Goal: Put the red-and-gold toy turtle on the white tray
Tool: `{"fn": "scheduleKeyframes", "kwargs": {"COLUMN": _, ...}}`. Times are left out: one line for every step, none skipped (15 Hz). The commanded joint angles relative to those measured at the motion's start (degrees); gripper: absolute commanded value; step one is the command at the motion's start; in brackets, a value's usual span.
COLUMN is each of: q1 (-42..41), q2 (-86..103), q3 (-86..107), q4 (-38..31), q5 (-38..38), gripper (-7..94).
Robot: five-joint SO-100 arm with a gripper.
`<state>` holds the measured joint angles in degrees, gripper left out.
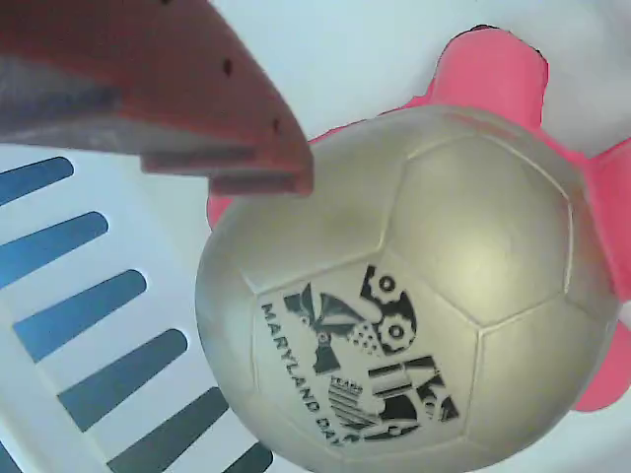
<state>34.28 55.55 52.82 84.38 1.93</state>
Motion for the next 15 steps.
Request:
{"fn": "scheduleKeyframes", "kwargs": {"q1": 0.5, "q2": 5.2, "q3": -0.2, "q4": 0.0, "q5": 0.6, "gripper": 50}}
{"fn": "scheduleKeyframes", "kwargs": {"q1": 0.5, "q2": 6.4, "q3": 0.7, "q4": -1.1, "q5": 0.9, "gripper": 13}}
{"fn": "scheduleKeyframes", "kwargs": {"q1": 0.6, "q2": 8.3, "q3": 2.8, "q4": -3.4, "q5": 1.8, "gripper": 0}}
{"fn": "scheduleKeyframes", "kwargs": {"q1": 0.6, "q2": 10.2, "q3": 4.7, "q4": -5.2, "q5": 1.4, "gripper": 0}}
{"fn": "scheduleKeyframes", "kwargs": {"q1": 0.6, "q2": 11.7, "q3": 6.3, "q4": -6.6, "q5": 1.3, "gripper": 0}}
{"fn": "scheduleKeyframes", "kwargs": {"q1": 0.4, "q2": 13.3, "q3": 7.6, "q4": -7.1, "q5": 1.5, "gripper": 0}}
{"fn": "scheduleKeyframes", "kwargs": {"q1": 0.2, "q2": 15.1, "q3": 7.9, "q4": -7.2, "q5": 2.1, "gripper": 0}}
{"fn": "scheduleKeyframes", "kwargs": {"q1": -0.1, "q2": 17.1, "q3": 7.6, "q4": -6.9, "q5": 2.6, "gripper": 0}}
{"fn": "scheduleKeyframes", "kwargs": {"q1": -0.5, "q2": 19.1, "q3": 6.5, "q4": -6.6, "q5": 3.4, "gripper": 0}}
{"fn": "scheduleKeyframes", "kwargs": {"q1": -1.1, "q2": 21.4, "q3": 4.8, "q4": -6.5, "q5": 4.6, "gripper": 0}}
{"fn": "scheduleKeyframes", "kwargs": {"q1": -2.0, "q2": 23.6, "q3": 2.5, "q4": -6.1, "q5": 5.8, "gripper": 0}}
{"fn": "scheduleKeyframes", "kwargs": {"q1": -2.8, "q2": 25.4, "q3": -0.2, "q4": -4.5, "q5": 6.7, "gripper": 0}}
{"fn": "scheduleKeyframes", "kwargs": {"q1": -3.7, "q2": 27.3, "q3": -1.7, "q4": -2.6, "q5": 6.8, "gripper": 0}}
{"fn": "scheduleKeyframes", "kwargs": {"q1": -4.8, "q2": 29.9, "q3": -1.4, "q4": -1.0, "q5": 6.4, "gripper": 0}}
{"fn": "scheduleKeyframes", "kwargs": {"q1": -6.3, "q2": 33.0, "q3": 0.8, "q4": 0.7, "q5": 6.2, "gripper": 0}}
